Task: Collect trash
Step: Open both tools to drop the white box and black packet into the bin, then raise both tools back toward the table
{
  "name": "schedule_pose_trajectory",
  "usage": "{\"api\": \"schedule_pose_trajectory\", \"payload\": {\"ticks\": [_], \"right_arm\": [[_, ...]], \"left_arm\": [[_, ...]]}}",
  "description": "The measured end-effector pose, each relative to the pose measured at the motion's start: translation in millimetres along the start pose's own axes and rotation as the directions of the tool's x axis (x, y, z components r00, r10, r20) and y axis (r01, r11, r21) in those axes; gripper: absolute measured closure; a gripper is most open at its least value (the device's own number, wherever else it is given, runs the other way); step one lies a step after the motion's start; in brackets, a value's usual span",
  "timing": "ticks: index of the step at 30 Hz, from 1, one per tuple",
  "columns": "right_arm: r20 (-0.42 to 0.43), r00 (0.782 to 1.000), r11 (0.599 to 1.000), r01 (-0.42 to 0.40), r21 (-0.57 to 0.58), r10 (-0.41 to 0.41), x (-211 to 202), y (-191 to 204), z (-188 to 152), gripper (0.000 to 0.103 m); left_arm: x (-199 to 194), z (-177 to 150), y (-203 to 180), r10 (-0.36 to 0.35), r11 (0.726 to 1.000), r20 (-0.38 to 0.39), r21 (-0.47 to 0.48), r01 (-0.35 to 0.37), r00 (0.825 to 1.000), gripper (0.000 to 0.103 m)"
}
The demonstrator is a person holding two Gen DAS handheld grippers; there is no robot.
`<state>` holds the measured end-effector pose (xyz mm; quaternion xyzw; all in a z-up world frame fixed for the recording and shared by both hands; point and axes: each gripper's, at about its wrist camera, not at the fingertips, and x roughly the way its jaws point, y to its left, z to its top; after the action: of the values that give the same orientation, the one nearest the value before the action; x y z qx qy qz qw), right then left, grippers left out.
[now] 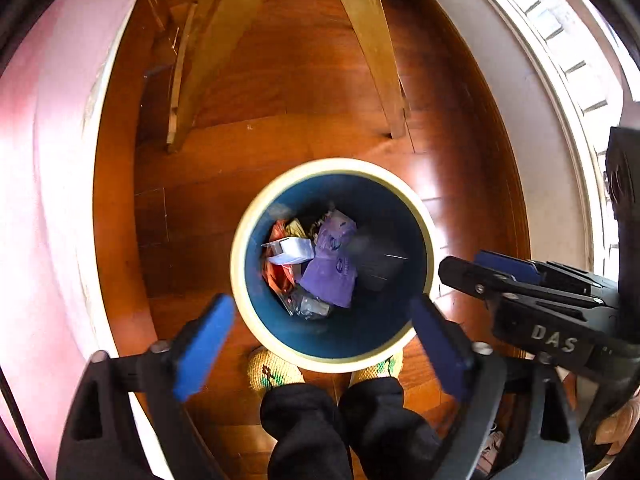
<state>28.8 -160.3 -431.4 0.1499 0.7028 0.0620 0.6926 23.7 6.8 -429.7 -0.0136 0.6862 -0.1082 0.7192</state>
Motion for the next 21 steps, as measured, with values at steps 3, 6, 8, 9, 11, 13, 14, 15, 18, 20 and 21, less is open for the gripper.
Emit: {"api": "schedule_pose_trajectory", "payload": {"ticks": [3, 6, 8, 9, 11, 13, 14, 15, 18, 20, 21], "right_arm": [[0.018, 1.0, 1.0, -0.002, 0.005, 0.002, -7.9, 1.6, 1.1, 0.055], [0.036, 0.999, 1.0, -0.001, 0.002, 0.001, -21.0, 6.9, 0.7, 0.055], [0.049, 0.999, 1.0, 0.005, 0.006, -0.006, -33.7, 9.9, -0.1, 0.055], [0.054, 0.999, 1.0, 0.004, 0.007, -0.004, -41.1, 11.6, -0.9, 0.055], [0.066, 0.998, 1.0, 0.008, 0.002, -0.008, -58.5, 14.8, -3.3, 0.055], [0.077, 0.997, 1.0, 0.011, -0.01, -0.01, -78.0, 19.2, -6.3, 0.055], [0.081, 0.997, 1.0, 0.011, -0.015, -0.01, -88.7, 21.7, -7.5, 0.055], [0.086, 0.996, 1.0, 0.012, -0.02, -0.01, -100.2, 24.9, -9.0, 0.055], [0.101, 0.995, 0.999, 0.006, -0.036, -0.002, -137.7, 36.3, -12.5, 0.055], [0.115, 0.993, 0.998, -0.002, -0.055, 0.009, -165.7, 44.7, -15.1, 0.055], [0.124, 0.992, 0.998, -0.007, -0.066, 0.015, -180.2, 50.0, -16.7, 0.055]], "left_arm": [[-11.0, 2.9, -3.9, 0.016, 0.999, 0.015, 0.03, -0.016, 1.0, 0.012], [-29.0, 5.6, -12.7, 0.017, 0.998, 0.03, 0.057, -0.018, 0.999, 0.013], [-45.5, 5.1, -16.4, 0.025, 0.997, 0.046, 0.069, -0.028, 0.999, 0.013], [-54.1, 5.8, -18.3, 0.023, 0.997, 0.051, 0.076, -0.026, 0.998, 0.013], [-67.7, 9.6, -20.6, 0.018, 0.996, 0.06, 0.089, -0.023, 0.998, 0.013], [-88.1, 10.9, -27.1, 0.016, 0.994, 0.073, 0.111, -0.024, 0.997, 0.013], [-99.9, 10.8, -30.9, 0.015, 0.992, 0.079, 0.124, -0.024, 0.997, 0.013], [-112.2, 11.0, -34.7, 0.013, 0.99, 0.085, 0.139, -0.024, 0.996, 0.013], [-153.0, 9.8, -45.9, 0.005, 0.981, 0.102, 0.193, -0.025, 0.995, 0.013], [-183.4, 8.5, -53.4, 0.002, 0.972, 0.12, 0.234, -0.03, 0.993, 0.013], [-198.7, 8.0, -56.7, 0.001, 0.967, 0.132, 0.251, -0.035, 0.991, 0.013]]}}
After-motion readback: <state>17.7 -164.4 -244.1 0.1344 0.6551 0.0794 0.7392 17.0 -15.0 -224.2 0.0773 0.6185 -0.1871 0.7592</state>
